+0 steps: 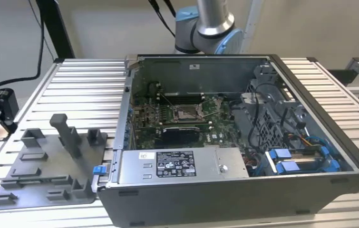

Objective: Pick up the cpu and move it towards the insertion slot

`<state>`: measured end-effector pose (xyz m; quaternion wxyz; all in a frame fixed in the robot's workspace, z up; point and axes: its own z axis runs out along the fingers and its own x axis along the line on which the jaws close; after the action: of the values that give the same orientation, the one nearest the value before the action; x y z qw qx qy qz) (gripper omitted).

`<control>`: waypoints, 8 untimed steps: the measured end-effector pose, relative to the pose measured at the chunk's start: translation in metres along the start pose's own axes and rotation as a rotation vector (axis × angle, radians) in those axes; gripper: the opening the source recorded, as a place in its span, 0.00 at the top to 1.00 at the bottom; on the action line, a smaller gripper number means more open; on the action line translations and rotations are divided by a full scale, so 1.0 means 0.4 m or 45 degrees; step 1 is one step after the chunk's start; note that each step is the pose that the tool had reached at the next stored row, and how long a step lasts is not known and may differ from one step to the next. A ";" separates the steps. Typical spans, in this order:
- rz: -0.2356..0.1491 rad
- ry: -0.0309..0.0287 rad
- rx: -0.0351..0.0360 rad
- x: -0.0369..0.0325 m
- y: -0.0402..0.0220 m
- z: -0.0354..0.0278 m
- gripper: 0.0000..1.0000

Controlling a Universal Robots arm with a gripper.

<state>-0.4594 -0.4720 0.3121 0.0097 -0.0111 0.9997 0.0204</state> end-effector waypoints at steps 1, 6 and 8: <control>0.000 0.0001 0.0001 0.000 0.001 -0.012 1.00; 0.000 0.0001 0.0001 -0.001 0.003 -0.068 1.00; 0.000 0.0001 0.0000 -0.002 0.004 -0.090 1.00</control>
<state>-0.4593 -0.4719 0.3482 0.0097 -0.0112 0.9997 0.0204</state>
